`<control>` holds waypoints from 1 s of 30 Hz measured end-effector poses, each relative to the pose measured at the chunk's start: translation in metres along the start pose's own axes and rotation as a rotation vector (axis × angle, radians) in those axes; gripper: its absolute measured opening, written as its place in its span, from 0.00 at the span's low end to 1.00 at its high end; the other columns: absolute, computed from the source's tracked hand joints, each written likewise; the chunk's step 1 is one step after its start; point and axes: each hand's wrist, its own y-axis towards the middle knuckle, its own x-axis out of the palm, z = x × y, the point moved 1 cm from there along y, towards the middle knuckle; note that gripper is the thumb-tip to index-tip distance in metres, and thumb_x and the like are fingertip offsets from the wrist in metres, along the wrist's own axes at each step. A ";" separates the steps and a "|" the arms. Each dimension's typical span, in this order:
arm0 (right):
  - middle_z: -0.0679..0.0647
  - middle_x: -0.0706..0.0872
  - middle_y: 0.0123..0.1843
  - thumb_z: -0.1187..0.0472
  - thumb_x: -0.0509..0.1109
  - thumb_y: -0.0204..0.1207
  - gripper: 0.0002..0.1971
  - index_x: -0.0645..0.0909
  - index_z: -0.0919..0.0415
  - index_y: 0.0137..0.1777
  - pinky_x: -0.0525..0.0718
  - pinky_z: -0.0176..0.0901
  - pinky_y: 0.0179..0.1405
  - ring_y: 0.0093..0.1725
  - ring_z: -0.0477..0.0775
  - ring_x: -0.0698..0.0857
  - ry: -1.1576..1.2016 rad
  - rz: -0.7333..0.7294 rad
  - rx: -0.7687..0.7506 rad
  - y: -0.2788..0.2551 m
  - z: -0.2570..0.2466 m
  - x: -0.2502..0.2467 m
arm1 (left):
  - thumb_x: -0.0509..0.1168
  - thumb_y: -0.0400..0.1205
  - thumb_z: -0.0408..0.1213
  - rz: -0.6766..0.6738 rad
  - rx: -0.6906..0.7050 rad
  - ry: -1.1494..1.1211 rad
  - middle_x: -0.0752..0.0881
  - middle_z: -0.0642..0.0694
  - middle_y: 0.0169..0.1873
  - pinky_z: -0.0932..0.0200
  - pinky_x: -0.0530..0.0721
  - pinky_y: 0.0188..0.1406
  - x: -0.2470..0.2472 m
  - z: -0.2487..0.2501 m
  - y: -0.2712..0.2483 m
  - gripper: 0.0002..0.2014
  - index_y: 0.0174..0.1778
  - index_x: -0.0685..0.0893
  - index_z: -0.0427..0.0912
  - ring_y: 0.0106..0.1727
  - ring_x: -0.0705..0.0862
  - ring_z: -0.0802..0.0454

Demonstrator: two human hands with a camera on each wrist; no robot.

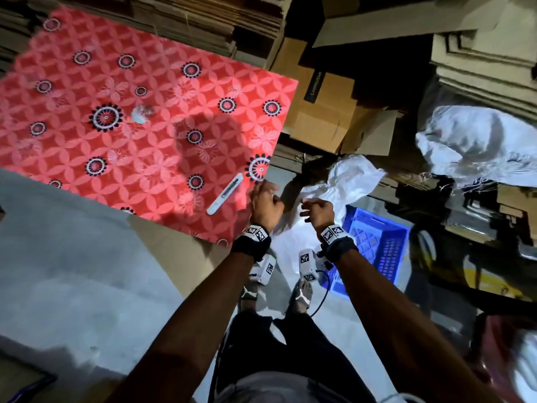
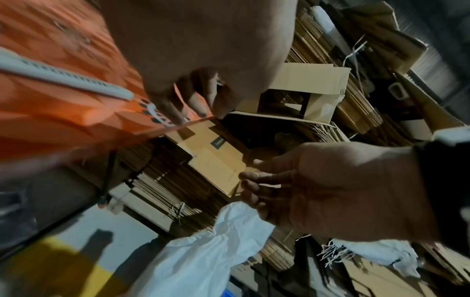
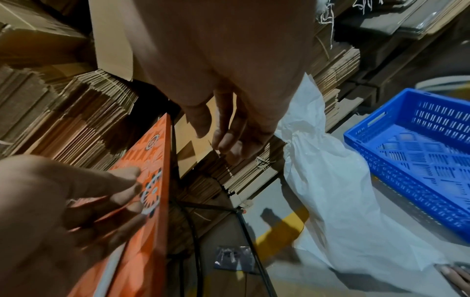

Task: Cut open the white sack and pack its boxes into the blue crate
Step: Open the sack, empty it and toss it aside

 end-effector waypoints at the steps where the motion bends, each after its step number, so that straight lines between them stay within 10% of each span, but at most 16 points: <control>1: 0.65 0.91 0.44 0.69 0.65 0.76 0.10 0.90 0.61 0.44 0.77 0.38 0.25 0.31 0.57 0.86 0.002 0.001 -0.008 0.007 0.000 -0.011 | 0.63 0.73 0.27 -0.037 -0.031 -0.039 0.91 0.35 0.51 0.53 0.79 0.65 0.013 0.010 0.001 0.13 0.50 0.89 0.35 0.60 0.86 0.36; 4: 0.63 0.89 0.44 0.70 0.65 0.77 0.09 0.88 0.63 0.47 0.82 0.36 0.23 0.31 0.56 0.85 -0.014 0.019 -0.062 0.042 0.012 -0.047 | 0.64 0.78 0.23 -0.125 -0.195 -0.135 0.92 0.36 0.53 0.59 0.80 0.59 0.064 0.033 0.012 0.11 0.52 0.90 0.34 0.56 0.89 0.40; 7: 0.57 0.91 0.45 0.57 0.74 0.73 0.03 0.87 0.52 0.45 0.88 0.49 0.48 0.41 0.59 0.87 -0.201 0.090 -0.188 0.111 0.031 -0.085 | 0.64 0.78 0.22 -0.142 -0.250 -0.241 0.93 0.37 0.50 0.58 0.84 0.55 0.144 0.042 0.044 0.11 0.48 0.91 0.35 0.53 0.89 0.41; 12: 0.67 0.80 0.64 0.69 0.72 0.73 0.19 0.79 0.69 0.65 0.76 0.50 0.62 0.61 0.68 0.82 -0.523 0.305 -0.398 0.199 0.040 -0.131 | 0.63 0.78 0.20 -0.221 -0.277 -0.289 0.90 0.37 0.42 0.53 0.84 0.51 0.246 0.014 0.086 0.11 0.45 0.90 0.35 0.45 0.87 0.41; 18: 0.54 0.63 0.84 0.60 0.75 0.73 0.41 0.60 0.52 0.83 0.69 0.69 0.71 0.75 0.75 0.69 -0.904 0.345 -0.215 0.276 0.044 -0.147 | 0.67 0.78 0.23 -0.223 -0.269 -0.264 0.90 0.43 0.45 0.64 0.80 0.50 0.292 -0.002 0.112 0.10 0.45 0.90 0.40 0.50 0.87 0.45; 22: 0.66 0.85 0.64 0.61 0.70 0.74 0.15 0.84 0.57 0.61 0.61 0.66 0.73 0.74 0.75 0.67 -0.943 0.289 -0.209 0.257 0.045 -0.153 | 0.70 0.78 0.23 -0.219 -0.244 -0.260 0.89 0.45 0.44 0.64 0.81 0.53 0.282 0.006 0.101 0.07 0.43 0.90 0.39 0.50 0.87 0.47; 27: 0.61 0.88 0.55 0.58 0.72 0.71 0.08 0.87 0.59 0.47 0.69 0.63 0.60 0.62 0.72 0.74 -1.055 0.139 -0.440 0.146 0.067 -0.141 | 0.67 0.81 0.22 -0.326 -0.234 -0.220 0.85 0.43 0.36 0.45 0.87 0.51 0.242 0.019 0.055 0.13 0.42 0.85 0.47 0.45 0.86 0.36; 30: 0.60 0.87 0.47 0.57 0.74 0.69 0.07 0.86 0.59 0.43 0.71 0.58 0.51 0.55 0.69 0.76 -1.050 0.091 -0.473 0.074 0.093 -0.139 | 0.69 0.84 0.27 -0.345 -0.175 -0.150 0.81 0.45 0.30 0.61 0.83 0.38 0.209 0.025 0.008 0.06 0.41 0.85 0.36 0.38 0.83 0.37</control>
